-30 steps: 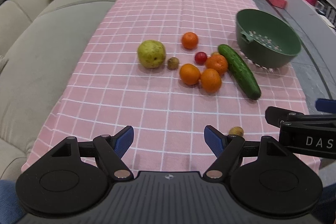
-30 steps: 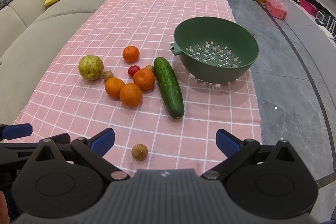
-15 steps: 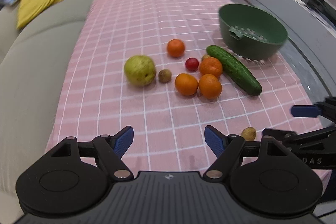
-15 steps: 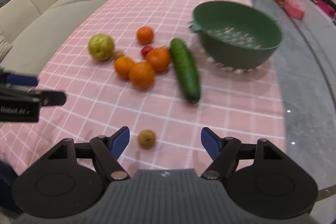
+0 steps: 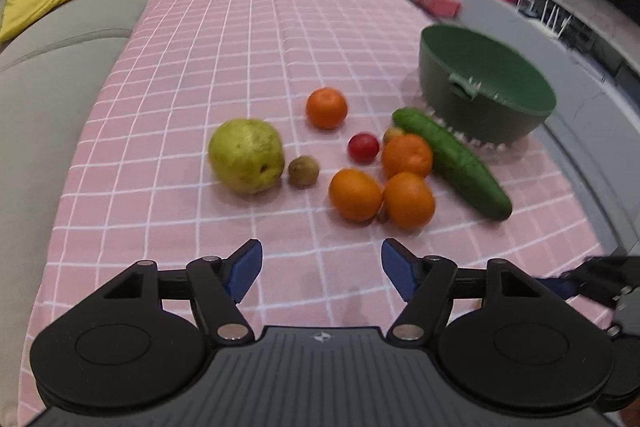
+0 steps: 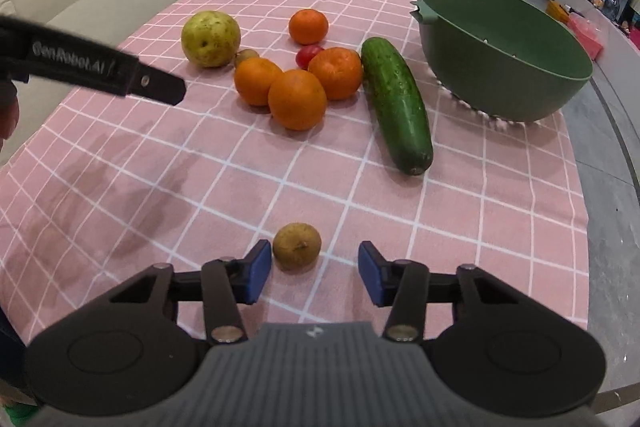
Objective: Organize fruits
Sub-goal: 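Grasp the small yellow fruit with the right gripper while the left tool approaches an orange, then grasp the large orange with the left gripper while the right gripper lifts the yellow fruit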
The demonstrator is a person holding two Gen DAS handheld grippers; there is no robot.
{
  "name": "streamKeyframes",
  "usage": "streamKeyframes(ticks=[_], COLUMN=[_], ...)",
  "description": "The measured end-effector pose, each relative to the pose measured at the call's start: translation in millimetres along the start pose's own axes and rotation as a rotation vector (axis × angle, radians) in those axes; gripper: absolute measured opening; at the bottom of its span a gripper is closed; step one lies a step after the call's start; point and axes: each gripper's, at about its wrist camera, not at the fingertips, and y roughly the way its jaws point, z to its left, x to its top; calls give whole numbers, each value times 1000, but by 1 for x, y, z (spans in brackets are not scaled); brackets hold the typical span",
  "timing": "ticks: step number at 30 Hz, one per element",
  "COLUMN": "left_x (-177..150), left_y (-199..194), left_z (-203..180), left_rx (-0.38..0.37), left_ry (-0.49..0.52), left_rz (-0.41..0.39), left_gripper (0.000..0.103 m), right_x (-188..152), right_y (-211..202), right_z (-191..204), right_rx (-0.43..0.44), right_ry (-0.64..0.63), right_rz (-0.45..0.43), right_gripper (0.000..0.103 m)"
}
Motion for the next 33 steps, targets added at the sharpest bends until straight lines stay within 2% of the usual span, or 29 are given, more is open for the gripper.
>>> streamKeyframes(ticks=[2, 3, 4, 10, 14, 18, 22, 26, 28, 31, 33], left_x=[2, 3, 4, 3, 4, 6, 11, 14, 15, 12, 8], left_y=[0, 1, 3, 18, 30, 37, 46, 52, 55, 58, 58], left_z=[-2, -2, -3, -12, -24, -38, -50, -56, -60, -76, -85], left_rx=[-5, -8, -13, -28, -43, -88, -123, -120, -114, -57, -22], left_ry=[5, 6, 4, 19, 39, 63, 72, 96, 133, 296, 399], left_rz=[-7, -5, -1, 15, 13, -36, -81, -136, -153, -163, -147], left_gripper=[82, 82, 82, 83, 82, 76, 76, 76, 76, 72, 61], right_x=[1, 2, 2, 4, 9, 11, 13, 16, 16, 17, 18], right_y=[3, 5, 6, 6, 6, 6, 8, 10, 9, 10, 11], right_z=[0, 0, 1, -2, -20, -41, -46, -47, -49, -52, -53], right_rx=[19, 29, 39, 31, -16, -24, -32, -27, -21, -11, -7], right_ry=[9, 11, 10, 28, 123, 231, 256, 258, 268, 284, 287], right_rz=[-4, -5, -4, -2, 15, 33, 40, 44, 43, 45, 47], right_gripper=[37, 25, 23, 23, 23, 23, 23, 23, 23, 23, 23])
